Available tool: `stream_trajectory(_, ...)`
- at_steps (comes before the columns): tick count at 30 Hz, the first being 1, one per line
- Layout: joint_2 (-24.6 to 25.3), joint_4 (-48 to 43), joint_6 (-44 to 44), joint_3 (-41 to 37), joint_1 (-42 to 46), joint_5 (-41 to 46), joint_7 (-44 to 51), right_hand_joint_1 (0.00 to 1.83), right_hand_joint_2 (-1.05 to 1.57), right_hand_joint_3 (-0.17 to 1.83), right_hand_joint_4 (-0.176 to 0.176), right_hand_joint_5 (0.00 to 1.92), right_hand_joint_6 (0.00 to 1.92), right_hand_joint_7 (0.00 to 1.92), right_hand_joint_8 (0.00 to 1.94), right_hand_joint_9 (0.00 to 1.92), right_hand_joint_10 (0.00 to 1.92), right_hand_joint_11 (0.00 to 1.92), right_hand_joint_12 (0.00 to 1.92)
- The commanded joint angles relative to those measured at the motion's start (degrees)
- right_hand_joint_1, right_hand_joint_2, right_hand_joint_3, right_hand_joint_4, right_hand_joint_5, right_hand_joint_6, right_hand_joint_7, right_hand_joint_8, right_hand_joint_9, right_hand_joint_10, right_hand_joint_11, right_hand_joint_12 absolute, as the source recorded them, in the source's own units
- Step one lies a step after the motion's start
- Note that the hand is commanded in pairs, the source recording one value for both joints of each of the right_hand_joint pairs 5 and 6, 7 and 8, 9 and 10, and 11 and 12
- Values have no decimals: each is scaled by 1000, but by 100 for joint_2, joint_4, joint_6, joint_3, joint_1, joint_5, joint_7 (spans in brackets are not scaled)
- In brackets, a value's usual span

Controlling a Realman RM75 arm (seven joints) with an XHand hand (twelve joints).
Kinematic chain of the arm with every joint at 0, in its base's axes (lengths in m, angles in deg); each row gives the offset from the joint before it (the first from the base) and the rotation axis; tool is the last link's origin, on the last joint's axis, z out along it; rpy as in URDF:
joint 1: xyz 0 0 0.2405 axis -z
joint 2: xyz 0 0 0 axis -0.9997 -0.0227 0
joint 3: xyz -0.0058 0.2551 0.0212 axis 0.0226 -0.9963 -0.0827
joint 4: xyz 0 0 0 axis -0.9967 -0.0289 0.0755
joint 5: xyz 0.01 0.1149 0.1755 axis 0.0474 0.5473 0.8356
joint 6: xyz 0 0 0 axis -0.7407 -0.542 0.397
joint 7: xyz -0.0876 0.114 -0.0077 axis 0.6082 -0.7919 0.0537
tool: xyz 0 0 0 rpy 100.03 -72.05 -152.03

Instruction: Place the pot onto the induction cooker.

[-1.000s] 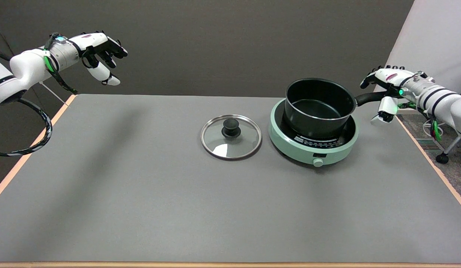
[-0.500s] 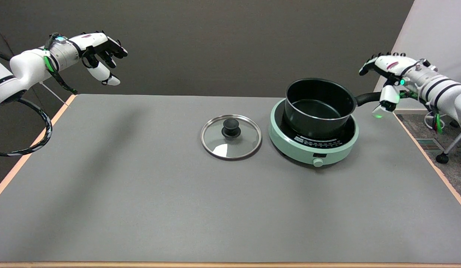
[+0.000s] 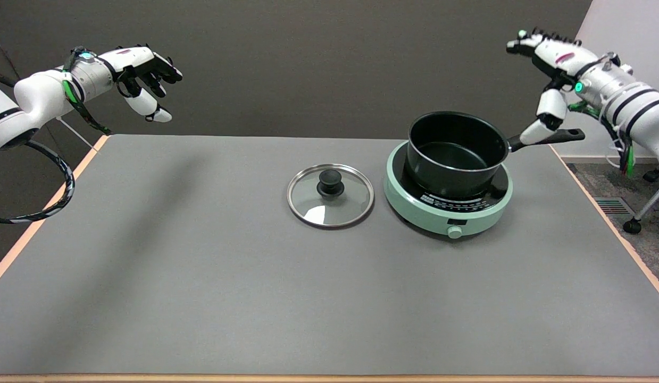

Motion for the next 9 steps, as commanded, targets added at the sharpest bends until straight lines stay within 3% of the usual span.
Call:
stream_trajectory(1, -27, -1436, -475, -967, 329, -16, -492, 1337, -934, 1229, -176, 26, 26, 26, 26, 26, 26, 26, 26)
stream_trajectory(9, -35, -2045, -806, -967, 198, -74, -656, 1351, -853, 1104, -176, 6, 6, 6, 6, 6, 6, 6, 6)
